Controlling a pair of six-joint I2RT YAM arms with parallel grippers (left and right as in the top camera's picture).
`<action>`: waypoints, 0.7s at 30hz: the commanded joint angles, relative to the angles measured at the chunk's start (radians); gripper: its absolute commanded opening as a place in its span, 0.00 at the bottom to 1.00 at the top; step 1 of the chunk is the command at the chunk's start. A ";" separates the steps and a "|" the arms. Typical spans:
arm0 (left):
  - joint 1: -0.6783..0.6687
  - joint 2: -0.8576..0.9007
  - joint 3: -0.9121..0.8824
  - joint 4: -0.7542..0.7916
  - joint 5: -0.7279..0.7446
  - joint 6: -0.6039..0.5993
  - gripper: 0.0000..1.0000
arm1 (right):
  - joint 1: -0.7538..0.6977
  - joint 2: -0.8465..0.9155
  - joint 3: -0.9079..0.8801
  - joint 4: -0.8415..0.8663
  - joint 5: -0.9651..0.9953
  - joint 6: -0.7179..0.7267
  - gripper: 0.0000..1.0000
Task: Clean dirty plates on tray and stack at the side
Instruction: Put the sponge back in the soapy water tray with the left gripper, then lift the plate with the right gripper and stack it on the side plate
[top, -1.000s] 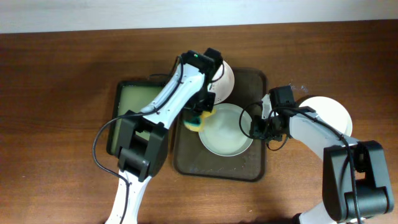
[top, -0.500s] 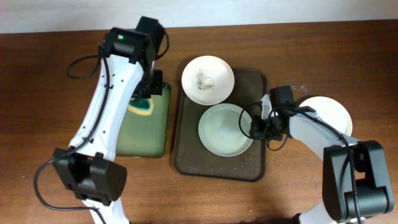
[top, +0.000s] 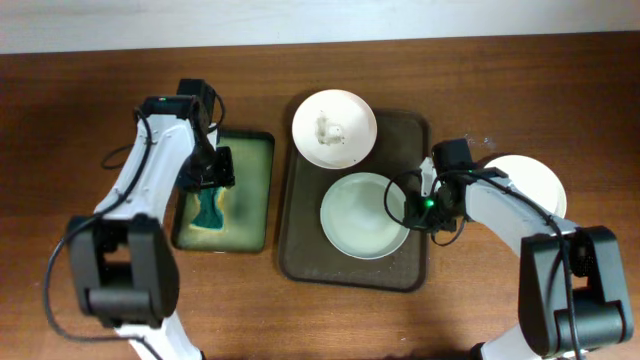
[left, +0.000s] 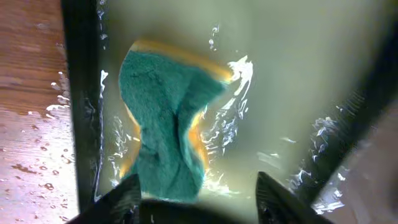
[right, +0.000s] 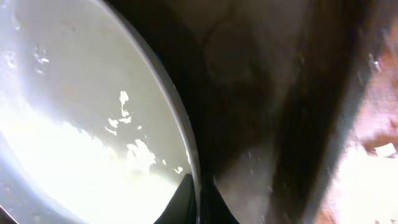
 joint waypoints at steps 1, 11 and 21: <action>0.000 -0.174 0.013 -0.005 0.091 0.018 0.67 | 0.012 -0.137 0.040 -0.076 0.130 -0.003 0.04; 0.000 -0.442 0.013 -0.011 0.145 0.017 1.00 | 0.246 -0.566 0.041 -0.135 0.706 0.046 0.04; 0.000 -0.441 0.013 -0.011 0.145 0.017 1.00 | 0.589 -0.550 0.041 -0.128 1.116 -0.024 0.04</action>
